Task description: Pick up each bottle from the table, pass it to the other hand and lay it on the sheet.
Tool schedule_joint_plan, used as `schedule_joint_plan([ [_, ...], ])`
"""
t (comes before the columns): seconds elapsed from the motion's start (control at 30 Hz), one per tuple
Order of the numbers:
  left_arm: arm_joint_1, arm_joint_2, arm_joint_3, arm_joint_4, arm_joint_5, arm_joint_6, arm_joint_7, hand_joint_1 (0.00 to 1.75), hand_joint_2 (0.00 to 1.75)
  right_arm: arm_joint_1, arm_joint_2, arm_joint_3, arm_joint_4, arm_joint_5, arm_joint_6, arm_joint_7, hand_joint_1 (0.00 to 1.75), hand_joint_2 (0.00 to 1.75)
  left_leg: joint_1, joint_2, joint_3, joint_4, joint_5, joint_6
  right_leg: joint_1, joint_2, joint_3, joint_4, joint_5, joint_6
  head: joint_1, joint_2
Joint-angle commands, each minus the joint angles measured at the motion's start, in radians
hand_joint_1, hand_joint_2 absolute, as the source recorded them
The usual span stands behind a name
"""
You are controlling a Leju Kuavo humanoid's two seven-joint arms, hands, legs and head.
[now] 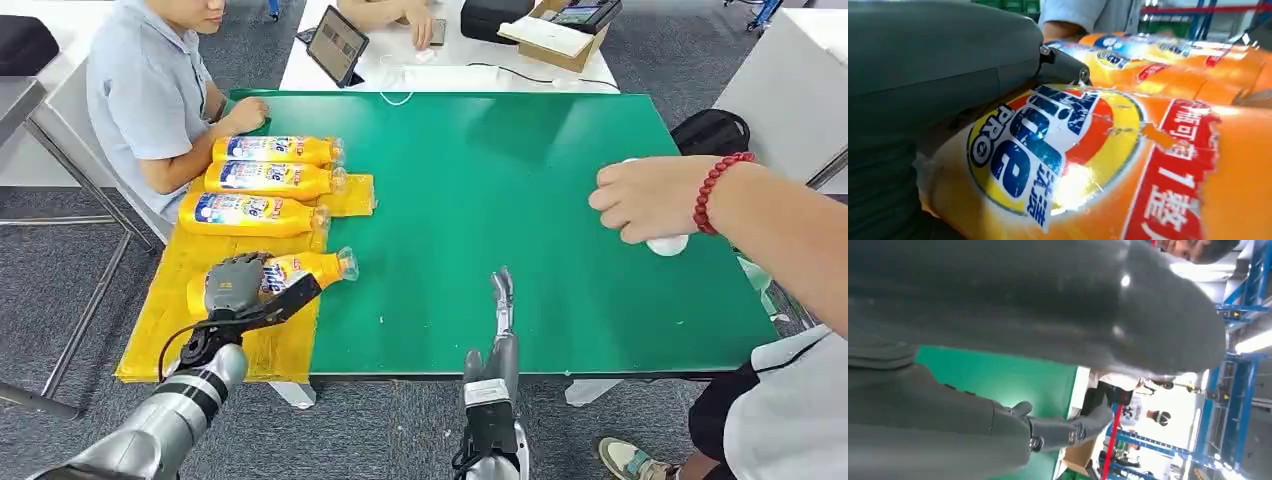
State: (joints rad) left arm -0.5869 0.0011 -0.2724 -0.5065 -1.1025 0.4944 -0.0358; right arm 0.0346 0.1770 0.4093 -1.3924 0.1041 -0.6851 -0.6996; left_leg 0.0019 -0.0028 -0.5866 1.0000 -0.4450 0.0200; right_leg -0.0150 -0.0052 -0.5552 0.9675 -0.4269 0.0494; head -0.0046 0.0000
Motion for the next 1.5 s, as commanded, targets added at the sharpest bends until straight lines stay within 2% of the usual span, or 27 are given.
schedule_joint_plan([
  [0.03, -0.005, -0.018, 0.042, 0.138, 0.071, -0.131, -0.026, 0.0, 1.75, -0.035, -0.018, -0.004, 0.112, -0.002, -0.004, 0.001, 0.0, 0.0, 0.0, 0.003, 0.004, -0.002, 0.001, -0.001, 0.0, 0.003, 0.002, -0.001, 0.002, -0.002, 0.0, 0.0],
  [0.1, 0.007, -0.032, 0.063, 0.125, 0.106, -0.168, -0.059, 0.0, 1.75, -0.034, -0.02, -0.007, 0.109, 0.0, -0.007, 0.001, 0.0, 0.0, 0.0, 0.003, 0.004, -0.002, 0.002, -0.002, 0.0, 0.003, 0.002, -0.001, 0.002, -0.002, 0.0, 0.0],
  [0.27, 0.074, -0.074, 0.101, 0.022, 0.249, -0.366, -0.185, 0.0, 1.75, -0.034, -0.029, -0.013, 0.114, 0.008, -0.003, 0.001, 0.0, 0.0, -0.001, 0.0, 0.008, -0.002, 0.002, -0.002, 0.0, 0.0, 0.006, -0.001, 0.001, -0.002, -0.001, 0.0],
  [0.33, 0.094, -0.077, 0.1, -0.012, 0.276, -0.398, -0.219, 0.0, 1.75, -0.037, -0.027, -0.016, 0.121, 0.005, 0.009, 0.001, 0.0, 0.0, 0.0, -0.001, 0.008, -0.003, 0.003, -0.003, 0.0, -0.001, 0.007, -0.001, 0.001, -0.003, 0.0, 0.0],
  [0.4, 0.108, -0.078, 0.095, -0.041, 0.29, -0.407, -0.24, 0.0, 1.75, -0.037, -0.029, -0.015, 0.121, 0.007, 0.007, 0.001, 0.0, 0.0, -0.001, -0.007, 0.01, -0.003, 0.004, -0.002, -0.001, -0.008, 0.011, -0.001, -0.001, -0.002, 0.0, 0.0],
  [0.47, 0.127, -0.082, 0.095, -0.09, 0.318, -0.42, -0.256, 0.0, 1.75, -0.042, -0.025, -0.015, 0.129, 0.009, 0.005, 0.001, 0.0, 0.0, -0.001, -0.011, 0.015, -0.002, 0.003, -0.002, -0.002, -0.011, 0.007, -0.001, -0.006, -0.003, 0.0, 0.0],
  [0.5, 0.158, -0.089, 0.102, -0.169, 0.385, -0.426, -0.294, 0.0, 1.75, -0.042, -0.027, -0.012, 0.131, 0.012, 0.003, 0.001, 0.0, 0.0, -0.001, -0.011, 0.018, -0.002, 0.001, -0.002, -0.002, -0.012, 0.011, 0.0, -0.007, -0.002, 0.0, 0.0],
  [0.57, 0.177, -0.092, 0.092, -0.221, 0.41, -0.41, -0.301, 0.0, 1.75, -0.041, -0.028, -0.009, 0.129, 0.014, 0.0, 0.001, 0.0, 0.0, -0.002, -0.009, 0.017, -0.002, 0.001, -0.002, -0.002, -0.01, 0.009, 0.0, -0.006, -0.002, 0.0, 0.0],
  [0.6, 0.21, -0.117, 0.122, -0.305, 0.481, -0.354, -0.348, 0.0, 1.75, -0.039, -0.031, -0.006, 0.126, 0.016, -0.013, 0.001, 0.0, 0.0, -0.002, -0.006, 0.015, -0.003, 0.001, -0.003, -0.002, -0.007, 0.008, -0.001, -0.005, -0.002, 0.0, 0.0],
  [0.63, 0.251, -0.134, 0.118, -0.408, 0.535, -0.278, -0.397, 0.0, 1.75, -0.031, -0.025, -0.023, 0.111, 0.035, -0.013, 0.001, 0.0, 0.0, -0.002, -0.007, 0.016, -0.003, 0.0, -0.002, -0.002, -0.008, 0.017, -0.001, -0.005, -0.002, 0.0, 0.0],
  [0.7, 0.315, -0.173, 0.114, -0.558, 0.654, -0.125, -0.506, 0.0, 1.75, -0.007, 0.004, -0.07, 0.061, 0.09, -0.013, 0.001, 0.0, 0.0, -0.002, -0.006, 0.015, -0.001, 0.0, -0.002, -0.002, -0.01, 0.015, 0.0, -0.004, -0.003, 0.0, 0.0],
  [0.73, 0.315, -0.173, 0.114, -0.558, 0.654, -0.125, -0.506, 0.0, 1.75, -0.007, 0.004, -0.07, 0.061, 0.09, -0.013, 0.001, 0.0, 0.0, -0.003, -0.006, 0.013, 0.0, 0.0, -0.002, -0.002, -0.011, 0.014, 0.001, -0.005, -0.003, 0.0, 0.0],
  [0.8, 0.4, -0.216, 0.091, -0.775, 0.867, -0.034, -0.636, 0.0, 1.75, -0.006, 0.011, -0.057, 0.039, 0.106, -0.013, 0.001, 0.0, 0.0, -0.001, -0.005, 0.009, 0.002, -0.001, -0.002, -0.001, -0.01, 0.01, 0.002, -0.005, -0.003, -0.001, 0.0],
  [0.83, 0.412, -0.216, 0.075, -0.809, 0.886, -0.029, -0.632, 0.0, 1.75, -0.007, 0.016, -0.062, 0.037, 0.117, -0.013, 0.001, 0.0, 0.0, -0.001, -0.004, 0.007, 0.003, -0.001, -0.002, -0.001, -0.008, 0.007, 0.003, -0.005, -0.003, 0.0, 0.0],
  [0.87, 0.429, -0.222, 0.066, -0.852, 0.935, -0.023, -0.647, 0.0, 1.75, -0.011, 0.014, -0.048, 0.034, 0.101, -0.013, 0.001, 0.0, 1.75, -0.001, -0.004, 0.005, 0.004, -0.002, -0.002, -0.001, -0.008, 0.005, 0.004, -0.007, -0.003, 0.0, 0.0],
  [0.93, 0.443, -0.227, 0.056, -0.89, 0.997, -0.029, -0.662, 0.0, 1.75, -0.015, 0.009, -0.03, 0.031, 0.049, -0.013, 0.001, 0.0, 1.75, -0.001, -0.002, 0.004, 0.003, -0.002, -0.002, -0.001, -0.006, 0.004, 0.004, -0.006, -0.003, 0.0, 0.0],
  [1.0, 0.501, -0.225, 0.005, -0.962, 1.102, -0.063, -0.622, 0.0, 1.75, -0.028, -0.005, -0.008, 0.039, 0.002, -0.013, 0.001, 0.0, 1.75, -0.001, -0.001, 0.002, 0.002, -0.002, -0.002, -0.001, -0.005, 0.002, 0.002, -0.005, -0.003, 0.0, 0.0],
  [1.17, 0.564, -0.22, -0.079, -0.976, 1.18, -0.068, -0.597, 0.0, 1.75, -0.005, 0.021, -0.082, 0.004, 0.056, -0.013, 0.001, 0.0, 1.75, -0.002, -0.003, 0.0, 0.001, -0.001, -0.002, -0.002, -0.007, -0.001, 0.002, -0.005, -0.003, 0.0, 0.0],
  [1.23, 0.581, -0.182, -0.136, -0.956, 1.205, -0.063, -0.583, 0.0, 1.75, 0.004, 0.03, -0.098, 0.018, 0.049, -0.013, 0.001, 0.0, 1.75, -0.001, -0.002, 0.001, 0.001, -0.001, -0.003, -0.001, -0.006, 0.0, 0.002, -0.005, -0.003, 0.0, 0.0],
  [1.27, 0.592, -0.172, -0.148, -0.947, 1.216, -0.049, -0.59, 0.0, 1.75, -0.001, 0.033, -0.096, 0.033, 0.012, -0.013, 0.001, 0.0, 0.0, -0.002, -0.003, 0.001, 0.0, 0.0, -0.002, -0.001, -0.008, 0.0, 0.001, -0.005, -0.003, 0.0, 0.0],
  [1.3, 0.603, -0.167, -0.155, -0.947, 1.23, -0.036, -0.591, 0.0, 1.75, -0.008, 0.033, -0.091, 0.079, -0.087, 0.006, 0.001, 0.0, 0.0, -0.001, -0.003, 0.001, 0.0, -0.001, -0.003, -0.001, -0.007, 0.0, 0.001, -0.005, -0.003, 0.0, 0.0],
  [1.5, 0.661, -0.139, -0.186, -0.943, 1.263, 0.027, -0.604, 0.0, 1.75, -0.026, 0.073, -0.152, 0.196, -0.157, -0.013, 0.001, 0.0, 0.0, -0.002, -0.001, 0.002, -0.001, -0.001, -0.003, -0.001, -0.006, 0.0, 0.0, -0.005, -0.003, 0.0, 0.0],
])
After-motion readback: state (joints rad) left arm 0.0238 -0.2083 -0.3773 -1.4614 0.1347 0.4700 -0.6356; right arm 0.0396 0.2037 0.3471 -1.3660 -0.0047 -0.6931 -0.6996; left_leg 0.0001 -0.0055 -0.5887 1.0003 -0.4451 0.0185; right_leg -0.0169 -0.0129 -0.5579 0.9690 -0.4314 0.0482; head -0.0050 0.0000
